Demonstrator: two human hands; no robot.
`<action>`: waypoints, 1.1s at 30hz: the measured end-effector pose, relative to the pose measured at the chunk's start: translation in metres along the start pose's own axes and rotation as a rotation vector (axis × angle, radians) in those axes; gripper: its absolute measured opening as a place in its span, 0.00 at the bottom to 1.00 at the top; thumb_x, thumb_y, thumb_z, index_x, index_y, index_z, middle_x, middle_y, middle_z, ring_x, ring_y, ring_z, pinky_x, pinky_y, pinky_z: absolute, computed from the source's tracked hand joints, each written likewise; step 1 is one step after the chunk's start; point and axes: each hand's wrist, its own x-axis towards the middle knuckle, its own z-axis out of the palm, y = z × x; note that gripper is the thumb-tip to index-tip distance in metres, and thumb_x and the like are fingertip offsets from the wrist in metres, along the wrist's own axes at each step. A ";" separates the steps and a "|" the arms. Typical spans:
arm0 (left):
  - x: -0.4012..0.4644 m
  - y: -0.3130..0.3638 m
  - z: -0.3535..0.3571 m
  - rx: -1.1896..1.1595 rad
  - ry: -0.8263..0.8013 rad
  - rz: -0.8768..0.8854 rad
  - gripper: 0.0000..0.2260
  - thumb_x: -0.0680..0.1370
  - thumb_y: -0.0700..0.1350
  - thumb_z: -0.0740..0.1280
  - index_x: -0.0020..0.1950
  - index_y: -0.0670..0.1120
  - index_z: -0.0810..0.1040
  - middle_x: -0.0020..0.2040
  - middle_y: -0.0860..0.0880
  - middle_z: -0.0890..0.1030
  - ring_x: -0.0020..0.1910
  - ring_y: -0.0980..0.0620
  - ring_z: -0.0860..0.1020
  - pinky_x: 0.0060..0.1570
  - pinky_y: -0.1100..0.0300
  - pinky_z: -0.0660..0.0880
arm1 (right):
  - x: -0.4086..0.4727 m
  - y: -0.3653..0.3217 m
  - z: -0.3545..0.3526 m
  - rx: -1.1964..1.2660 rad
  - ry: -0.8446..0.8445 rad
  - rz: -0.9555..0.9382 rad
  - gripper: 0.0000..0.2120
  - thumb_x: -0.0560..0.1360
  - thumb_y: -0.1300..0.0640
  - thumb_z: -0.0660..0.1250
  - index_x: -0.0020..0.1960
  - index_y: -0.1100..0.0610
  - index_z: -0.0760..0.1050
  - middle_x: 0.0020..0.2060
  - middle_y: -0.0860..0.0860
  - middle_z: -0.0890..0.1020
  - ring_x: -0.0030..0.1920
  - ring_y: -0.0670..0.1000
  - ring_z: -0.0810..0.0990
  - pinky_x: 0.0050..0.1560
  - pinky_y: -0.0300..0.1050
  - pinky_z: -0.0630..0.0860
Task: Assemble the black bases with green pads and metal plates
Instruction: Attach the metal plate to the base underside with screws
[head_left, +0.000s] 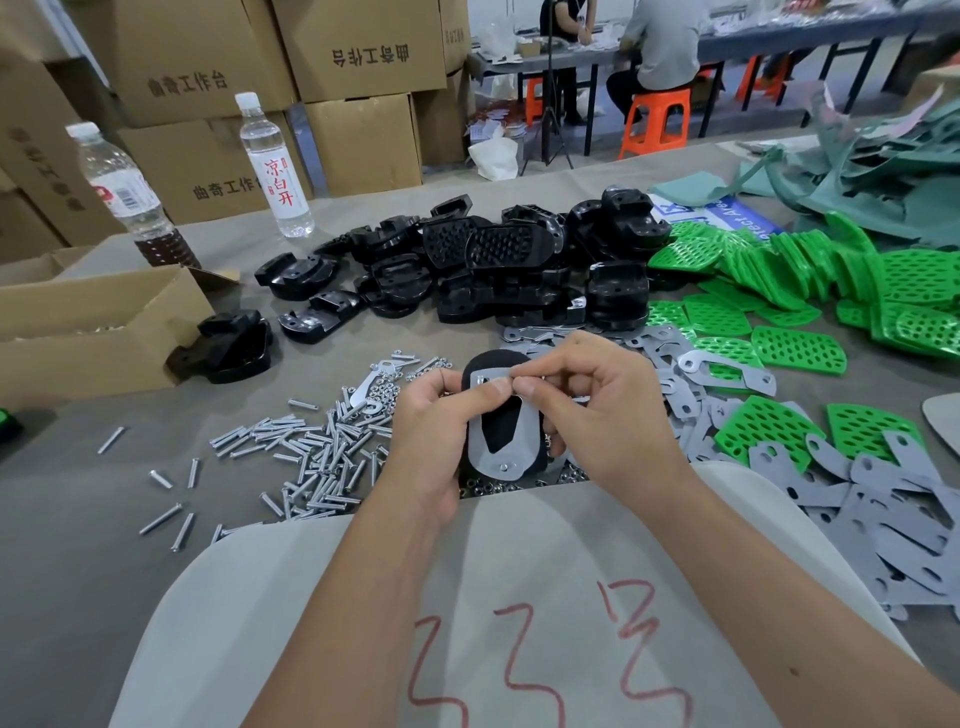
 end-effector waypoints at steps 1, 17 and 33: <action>0.000 0.000 0.000 0.001 -0.003 0.002 0.13 0.75 0.38 0.75 0.38 0.46 0.72 0.37 0.46 0.83 0.34 0.49 0.81 0.31 0.59 0.76 | 0.000 0.000 0.000 0.011 0.005 0.004 0.06 0.76 0.64 0.76 0.45 0.54 0.87 0.38 0.47 0.78 0.30 0.50 0.80 0.24 0.45 0.78; 0.003 0.001 -0.004 0.068 0.058 0.042 0.08 0.73 0.34 0.75 0.50 0.39 0.80 0.45 0.38 0.82 0.39 0.43 0.81 0.38 0.53 0.79 | 0.009 0.006 -0.007 -0.601 -0.147 -0.273 0.04 0.82 0.56 0.66 0.50 0.51 0.71 0.44 0.45 0.75 0.41 0.52 0.74 0.42 0.55 0.75; 0.002 0.007 -0.014 0.083 -0.045 -0.022 0.09 0.79 0.42 0.70 0.49 0.36 0.82 0.39 0.43 0.82 0.34 0.49 0.79 0.33 0.62 0.77 | 0.004 0.002 0.006 -0.938 -0.185 -0.251 0.11 0.85 0.47 0.49 0.47 0.51 0.61 0.43 0.48 0.69 0.41 0.54 0.69 0.32 0.50 0.66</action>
